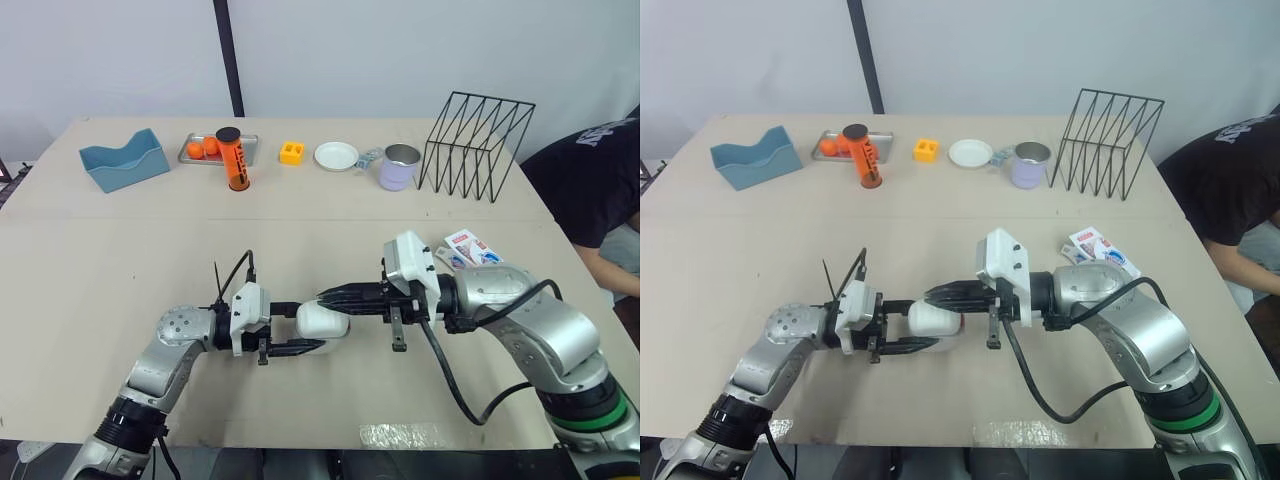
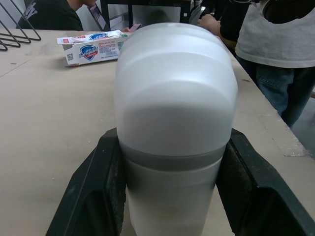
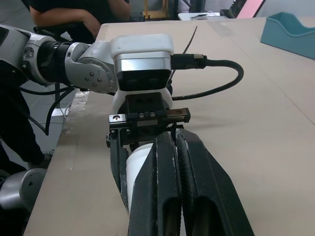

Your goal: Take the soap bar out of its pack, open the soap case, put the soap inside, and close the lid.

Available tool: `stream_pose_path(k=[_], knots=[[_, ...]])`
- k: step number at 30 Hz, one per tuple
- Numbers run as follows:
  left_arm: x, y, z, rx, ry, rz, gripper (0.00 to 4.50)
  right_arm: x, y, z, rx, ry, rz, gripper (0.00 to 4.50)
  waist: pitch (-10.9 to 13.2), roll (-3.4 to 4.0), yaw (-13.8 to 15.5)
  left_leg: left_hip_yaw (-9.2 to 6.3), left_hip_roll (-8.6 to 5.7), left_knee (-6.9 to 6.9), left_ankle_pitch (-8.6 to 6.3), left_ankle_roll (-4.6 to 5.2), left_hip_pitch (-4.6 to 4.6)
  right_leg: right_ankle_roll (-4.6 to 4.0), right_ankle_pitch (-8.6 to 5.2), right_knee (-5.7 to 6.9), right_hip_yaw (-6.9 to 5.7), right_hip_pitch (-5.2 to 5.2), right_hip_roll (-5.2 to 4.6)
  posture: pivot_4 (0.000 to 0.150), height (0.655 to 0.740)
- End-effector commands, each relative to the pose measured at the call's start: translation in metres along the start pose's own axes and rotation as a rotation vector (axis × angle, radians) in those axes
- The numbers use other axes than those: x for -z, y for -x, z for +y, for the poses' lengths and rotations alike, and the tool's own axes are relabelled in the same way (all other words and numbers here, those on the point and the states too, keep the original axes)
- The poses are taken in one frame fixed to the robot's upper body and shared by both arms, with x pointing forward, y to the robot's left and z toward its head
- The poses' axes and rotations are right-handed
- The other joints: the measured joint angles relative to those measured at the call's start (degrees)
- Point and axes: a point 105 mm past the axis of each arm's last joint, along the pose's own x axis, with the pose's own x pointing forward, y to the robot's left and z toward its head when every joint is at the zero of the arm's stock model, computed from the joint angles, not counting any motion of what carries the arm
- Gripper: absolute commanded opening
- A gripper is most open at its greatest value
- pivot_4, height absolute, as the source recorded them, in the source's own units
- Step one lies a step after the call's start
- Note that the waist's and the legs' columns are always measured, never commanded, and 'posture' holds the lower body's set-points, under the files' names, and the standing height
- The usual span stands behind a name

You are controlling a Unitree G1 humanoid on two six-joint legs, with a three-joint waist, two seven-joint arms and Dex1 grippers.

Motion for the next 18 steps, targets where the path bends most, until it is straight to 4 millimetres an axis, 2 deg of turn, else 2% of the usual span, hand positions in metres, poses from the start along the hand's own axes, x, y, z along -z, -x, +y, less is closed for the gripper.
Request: stream_pose_path(k=[1, 8, 18], knots=[[-0.006, 0.0, -0.002, -0.001, -0.028, -0.017, 1.95, -0.004, 0.0, 0.009, -0.041, 0.026, 0.01, 0.14, 0.0, 0.0, 0.0, 0.0, 0.0, 0.0, 0.0, 0.0, 0.0, 0.0, 0.0, 0.0, 0.0, 0.0, 0.0, 0.15, 0.74], [-0.006, -0.001, -0.003, 0.002, -0.028, -0.016, 1.95, 0.018, 0.001, 0.004, -0.006, -0.018, 0.079, 0.14, -0.01, 0.0, -0.01, 0.01, 0.0, 0.0, 0.0, 0.0, 0.01, 0.0, 0.0, 0.0, 0.01, 0.0, 0.0, 0.15, 0.74], [-0.006, 0.0, -0.004, -0.001, -0.029, -0.011, 1.95, 0.036, 0.001, 0.002, 0.006, -0.063, 0.129, 0.14, -0.02, -0.01, -0.01, 0.01, 0.0, 0.0, 0.0, 0.0, 0.04, 0.02, -0.01, 0.0, 0.0, 0.03, 0.0, 0.15, 0.74]])
